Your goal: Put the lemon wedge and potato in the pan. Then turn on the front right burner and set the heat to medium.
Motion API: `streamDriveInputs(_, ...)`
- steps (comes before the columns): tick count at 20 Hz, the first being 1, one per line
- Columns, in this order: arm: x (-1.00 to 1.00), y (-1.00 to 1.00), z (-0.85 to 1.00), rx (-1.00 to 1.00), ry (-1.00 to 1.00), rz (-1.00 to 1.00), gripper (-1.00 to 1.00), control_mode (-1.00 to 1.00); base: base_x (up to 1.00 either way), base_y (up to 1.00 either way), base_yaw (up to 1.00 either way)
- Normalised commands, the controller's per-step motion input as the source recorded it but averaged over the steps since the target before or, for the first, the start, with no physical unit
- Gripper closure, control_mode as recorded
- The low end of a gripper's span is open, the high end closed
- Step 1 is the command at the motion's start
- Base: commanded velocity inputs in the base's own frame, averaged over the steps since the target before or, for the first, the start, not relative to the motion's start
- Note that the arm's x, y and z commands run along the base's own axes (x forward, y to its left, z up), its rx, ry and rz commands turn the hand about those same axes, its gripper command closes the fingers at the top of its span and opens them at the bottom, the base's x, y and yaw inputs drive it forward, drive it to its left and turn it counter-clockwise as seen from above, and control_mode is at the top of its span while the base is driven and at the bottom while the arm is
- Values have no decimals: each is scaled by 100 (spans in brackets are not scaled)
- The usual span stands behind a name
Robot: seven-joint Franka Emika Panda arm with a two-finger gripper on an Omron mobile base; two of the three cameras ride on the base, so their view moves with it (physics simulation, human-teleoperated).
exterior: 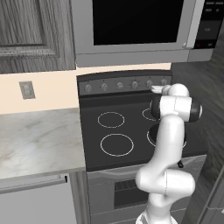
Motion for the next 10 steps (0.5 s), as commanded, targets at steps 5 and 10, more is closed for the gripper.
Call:
streamDriveInputs(5,33,0,0,0,1,0,-100,-100,0,0,0)
streamDriveInputs(10,42,-11,-2,0,-2,0,-100,-100,0,0,0)
